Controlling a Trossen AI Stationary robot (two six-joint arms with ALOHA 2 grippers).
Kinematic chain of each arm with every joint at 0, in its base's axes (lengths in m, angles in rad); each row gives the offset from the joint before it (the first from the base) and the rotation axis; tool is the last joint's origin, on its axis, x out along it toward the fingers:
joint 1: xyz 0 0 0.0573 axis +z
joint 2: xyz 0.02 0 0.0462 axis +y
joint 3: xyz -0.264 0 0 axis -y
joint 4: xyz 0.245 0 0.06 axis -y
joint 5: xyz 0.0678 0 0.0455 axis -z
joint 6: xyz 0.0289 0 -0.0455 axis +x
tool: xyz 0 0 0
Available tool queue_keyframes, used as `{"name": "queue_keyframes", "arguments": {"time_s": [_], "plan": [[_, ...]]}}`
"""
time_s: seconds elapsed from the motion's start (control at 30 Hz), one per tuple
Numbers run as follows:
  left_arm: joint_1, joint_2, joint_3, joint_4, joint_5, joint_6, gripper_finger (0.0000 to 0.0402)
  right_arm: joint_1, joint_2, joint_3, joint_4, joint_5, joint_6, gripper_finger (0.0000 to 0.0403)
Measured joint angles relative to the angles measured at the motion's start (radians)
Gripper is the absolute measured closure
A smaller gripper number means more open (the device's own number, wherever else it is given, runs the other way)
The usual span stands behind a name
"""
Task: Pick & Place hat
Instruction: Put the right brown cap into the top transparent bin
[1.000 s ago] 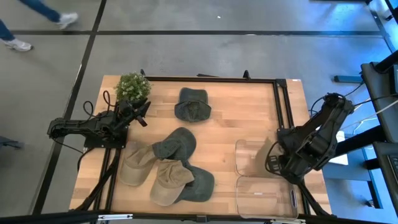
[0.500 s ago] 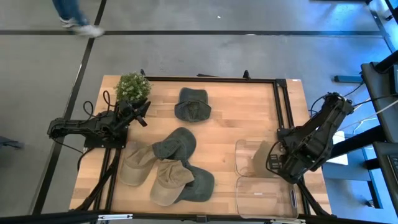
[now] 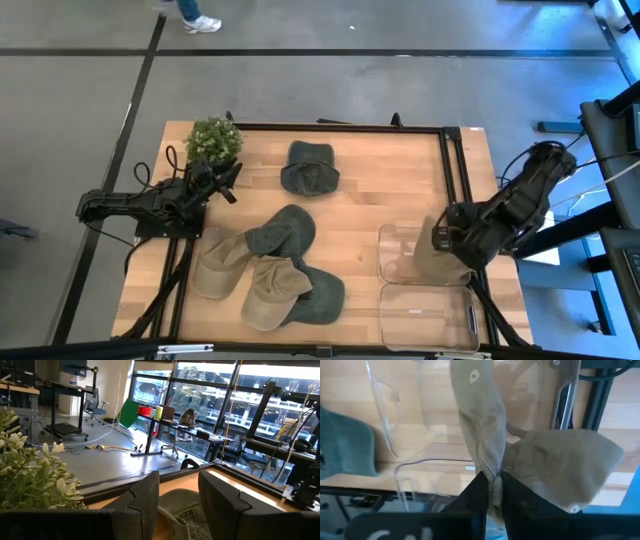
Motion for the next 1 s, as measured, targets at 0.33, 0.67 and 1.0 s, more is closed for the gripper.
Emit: {"name": "queue_keyframes", "arguments": {"time_s": [0.33, 0.67, 1.0], "plan": [[0.0, 0.0, 0.0, 0.0, -0.001, 0.0, 0.0269, -0.056, -0.127, 0.0, -0.001, 0.022, -0.005, 0.0361], [0.0, 0.0, 0.0, 0.0, -0.003, 0.0, 0.0269, -0.059, -0.15, -0.129, -0.002, 0.01, -0.005, 0.0361], [0.0, 0.0, 0.0, 0.0, -0.004, 0.0, 0.0269, -0.059, -0.176, -0.146, 0.026, -0.011, -0.057, 0.0344]]}}
